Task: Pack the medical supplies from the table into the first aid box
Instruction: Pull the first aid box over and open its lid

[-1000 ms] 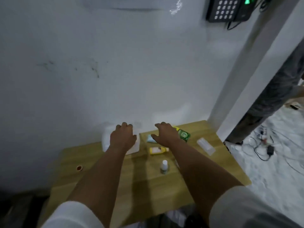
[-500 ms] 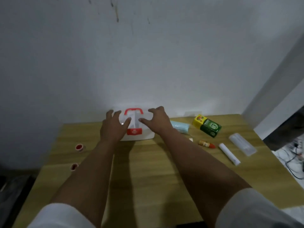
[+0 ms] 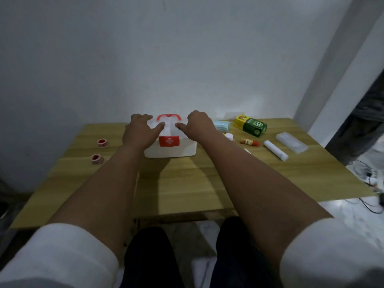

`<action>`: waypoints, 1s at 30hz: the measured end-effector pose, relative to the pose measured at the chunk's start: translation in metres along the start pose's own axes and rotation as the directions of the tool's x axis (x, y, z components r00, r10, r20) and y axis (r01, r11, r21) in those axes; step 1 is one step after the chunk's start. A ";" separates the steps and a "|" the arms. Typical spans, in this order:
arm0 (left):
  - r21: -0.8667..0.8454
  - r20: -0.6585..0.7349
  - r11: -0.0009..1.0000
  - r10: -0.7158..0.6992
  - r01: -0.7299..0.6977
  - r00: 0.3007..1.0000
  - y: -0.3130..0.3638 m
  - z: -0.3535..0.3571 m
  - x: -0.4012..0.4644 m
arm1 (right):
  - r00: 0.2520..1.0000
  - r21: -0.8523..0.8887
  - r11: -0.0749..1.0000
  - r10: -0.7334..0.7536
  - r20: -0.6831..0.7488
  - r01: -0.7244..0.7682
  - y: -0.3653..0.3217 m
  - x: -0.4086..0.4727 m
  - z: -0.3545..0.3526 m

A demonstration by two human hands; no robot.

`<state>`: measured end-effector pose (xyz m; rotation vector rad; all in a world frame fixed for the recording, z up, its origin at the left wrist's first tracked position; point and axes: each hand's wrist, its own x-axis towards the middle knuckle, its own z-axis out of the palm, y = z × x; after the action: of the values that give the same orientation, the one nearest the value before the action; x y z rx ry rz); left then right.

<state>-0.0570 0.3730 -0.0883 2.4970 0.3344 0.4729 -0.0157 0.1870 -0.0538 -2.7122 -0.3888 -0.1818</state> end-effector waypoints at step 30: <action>-0.159 0.093 0.983 0.110 -0.094 0.990 -0.023 -0.018 -0.086 | 0.758 -0.407 0.785 -0.592 -0.273 0.467 0.025 -0.098 0.054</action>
<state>-0.1454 0.3719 -0.1101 2.3842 0.1254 0.3949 -0.0980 0.1624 -0.1303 -2.6827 -1.0954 -1.0111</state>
